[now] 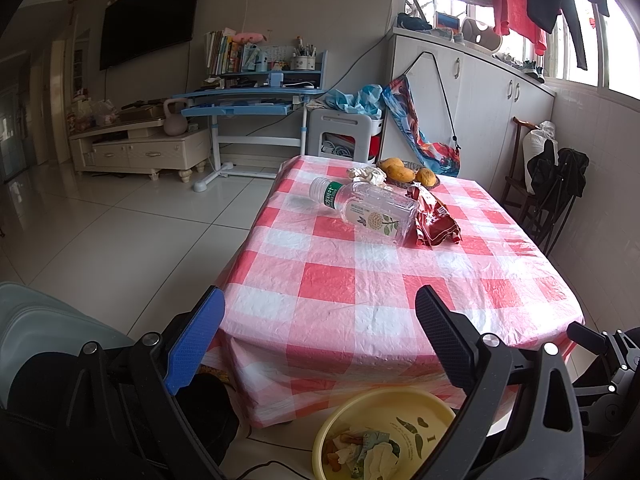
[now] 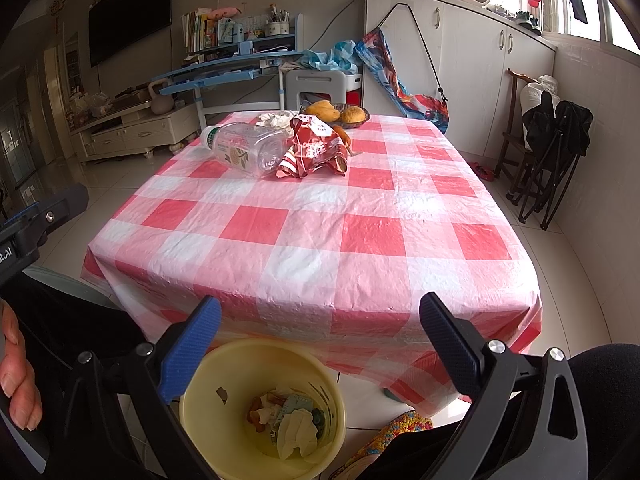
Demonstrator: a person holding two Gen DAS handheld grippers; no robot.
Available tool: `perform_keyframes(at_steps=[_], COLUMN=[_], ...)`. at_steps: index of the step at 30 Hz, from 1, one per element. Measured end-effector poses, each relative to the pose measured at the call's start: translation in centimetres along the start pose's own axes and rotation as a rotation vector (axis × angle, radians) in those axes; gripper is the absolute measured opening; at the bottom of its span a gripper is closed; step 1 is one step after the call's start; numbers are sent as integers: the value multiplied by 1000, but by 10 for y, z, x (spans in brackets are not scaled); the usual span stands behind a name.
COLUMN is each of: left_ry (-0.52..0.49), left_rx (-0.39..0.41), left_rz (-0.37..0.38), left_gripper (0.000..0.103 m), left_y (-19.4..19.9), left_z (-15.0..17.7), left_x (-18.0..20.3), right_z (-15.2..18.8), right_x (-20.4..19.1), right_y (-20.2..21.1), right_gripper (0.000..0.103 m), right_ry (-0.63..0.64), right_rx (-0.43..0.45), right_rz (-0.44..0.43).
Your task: Collect trash
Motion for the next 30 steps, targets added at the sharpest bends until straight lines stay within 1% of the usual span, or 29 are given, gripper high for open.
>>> perform_keyframes(at_steps=[30], left_ry=[12], left_rx=[-1], left_rz=[-4], left_gripper=[93], left_y=[-2], left_z=[2], left_x=[-2], right_z=[1], right_x=[-2], right_y=[0], right_gripper=[95], right_ry=[3], right_rx=[1], right_rz=[2])
Point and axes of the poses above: each gripper's, at about its wrist camera, not at the fingertips, and y roughly against the way its jaws point, x to its right, z to its underside, the point moved 7 cm from there along -y, roughly the way its jaws point, and after that the axes turned 11 degrees about z, right-handed, at the moved point
